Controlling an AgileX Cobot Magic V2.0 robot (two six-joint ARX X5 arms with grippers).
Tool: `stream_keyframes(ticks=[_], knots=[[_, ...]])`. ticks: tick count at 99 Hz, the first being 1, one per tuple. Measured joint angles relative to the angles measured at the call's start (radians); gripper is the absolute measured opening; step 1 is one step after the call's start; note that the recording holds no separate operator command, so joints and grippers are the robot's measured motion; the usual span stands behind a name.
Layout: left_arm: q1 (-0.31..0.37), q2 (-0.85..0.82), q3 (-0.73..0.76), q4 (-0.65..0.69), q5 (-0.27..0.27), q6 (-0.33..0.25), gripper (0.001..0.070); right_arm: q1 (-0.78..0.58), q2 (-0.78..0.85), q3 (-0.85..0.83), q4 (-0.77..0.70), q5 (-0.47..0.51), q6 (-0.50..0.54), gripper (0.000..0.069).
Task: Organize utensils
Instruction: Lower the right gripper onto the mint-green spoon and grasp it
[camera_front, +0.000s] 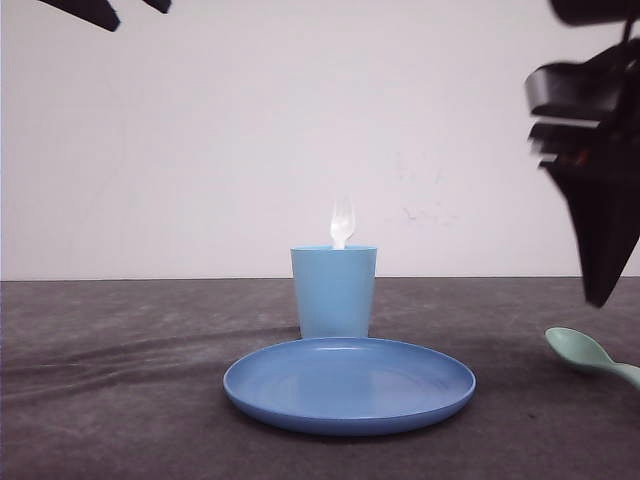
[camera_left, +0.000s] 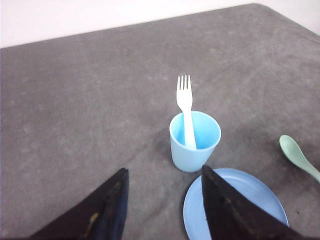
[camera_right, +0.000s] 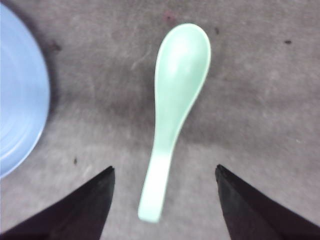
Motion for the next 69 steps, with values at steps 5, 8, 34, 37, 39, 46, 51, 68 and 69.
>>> stream_keyframes(ticks=[5, 8, 34, 37, 39, 46, 51, 68, 69], knots=[[0.000, -0.006, 0.000, -0.018, 0.000, -0.003, 0.0274, 0.013, 0.026, 0.000, 0.012, 0.010, 0.011, 0.0385], [0.000, -0.009, 0.000, -0.027, 0.000, -0.003, 0.0274, 0.020, 0.042, 0.000, 0.018, 0.016, 0.016, 0.0372], [0.000, -0.014, 0.000, -0.092, 0.000, -0.004, 0.0274, 0.038, 0.161, 0.000, 0.046, 0.037, 0.039, 0.0322], [0.000, -0.014, 0.000, -0.095, 0.000, -0.004, 0.0274, 0.038, 0.171, 0.000, 0.051, 0.038, 0.039, 0.0322], [0.000, -0.014, 0.000, -0.097, 0.000, -0.004, 0.0274, 0.038, 0.177, 0.000, 0.053, 0.038, 0.040, 0.0322], [0.000, -0.014, 0.000, -0.098, 0.000, -0.004, 0.0274, 0.038, 0.192, 0.000, 0.060, 0.039, 0.040, 0.0321], [0.000, -0.014, 0.000, -0.098, 0.000, -0.004, 0.0274, 0.038, 0.196, 0.000, 0.065, 0.039, 0.042, 0.0305], [0.000, -0.014, 0.000, -0.098, 0.000, -0.004, 0.0274, 0.038, 0.199, 0.000, 0.072, 0.071, 0.042, 0.0161], [0.000, -0.014, 0.000, -0.098, 0.000, -0.004, 0.0274, 0.038, 0.199, 0.000, 0.072, 0.071, 0.042, 0.0157]])
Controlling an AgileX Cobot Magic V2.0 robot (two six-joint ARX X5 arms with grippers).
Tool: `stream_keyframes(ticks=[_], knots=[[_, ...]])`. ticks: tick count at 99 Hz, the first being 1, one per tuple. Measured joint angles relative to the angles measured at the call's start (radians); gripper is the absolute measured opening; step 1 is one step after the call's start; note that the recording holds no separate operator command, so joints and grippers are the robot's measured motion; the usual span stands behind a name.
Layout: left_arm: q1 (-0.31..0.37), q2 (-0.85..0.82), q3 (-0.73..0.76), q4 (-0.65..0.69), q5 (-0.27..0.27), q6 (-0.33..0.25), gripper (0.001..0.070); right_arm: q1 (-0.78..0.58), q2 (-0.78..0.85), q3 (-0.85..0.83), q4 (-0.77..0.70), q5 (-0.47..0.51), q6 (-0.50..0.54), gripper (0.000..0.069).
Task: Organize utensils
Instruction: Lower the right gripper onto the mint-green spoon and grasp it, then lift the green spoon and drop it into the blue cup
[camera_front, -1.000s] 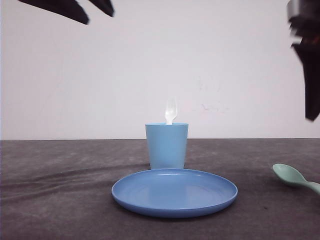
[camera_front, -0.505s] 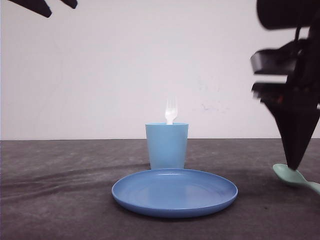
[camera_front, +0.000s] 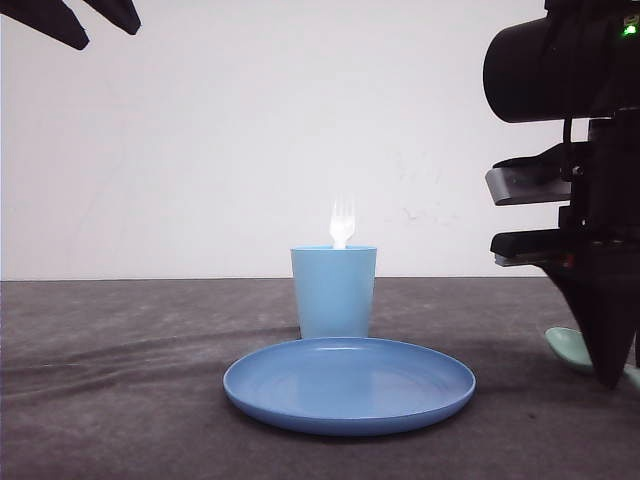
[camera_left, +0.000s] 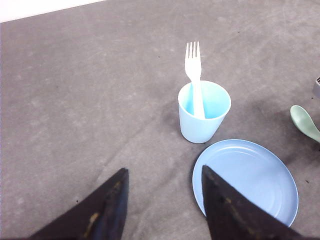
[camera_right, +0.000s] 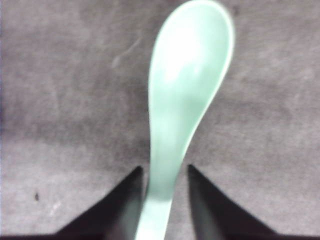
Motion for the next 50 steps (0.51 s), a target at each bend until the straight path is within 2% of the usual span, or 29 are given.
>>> stream_keyframes(ticks=[26, 38, 50], knots=[[0.000, 0.000, 0.000, 0.000, 0.000, 0.000, 0.0274, 0.000, 0.000, -0.034, 0.034, 0.000, 0.000, 0.0125], [0.000, 0.000, 0.000, 0.000, 0.000, 0.000, 0.0274, 0.000, -0.001, -0.038, 0.043, 0.000, 0.004, 0.0080], [0.000, 0.000, 0.000, 0.000, 0.000, -0.002, 0.0274, 0.000, -0.006, -0.041, 0.046, 0.001, 0.004, 0.0076]])
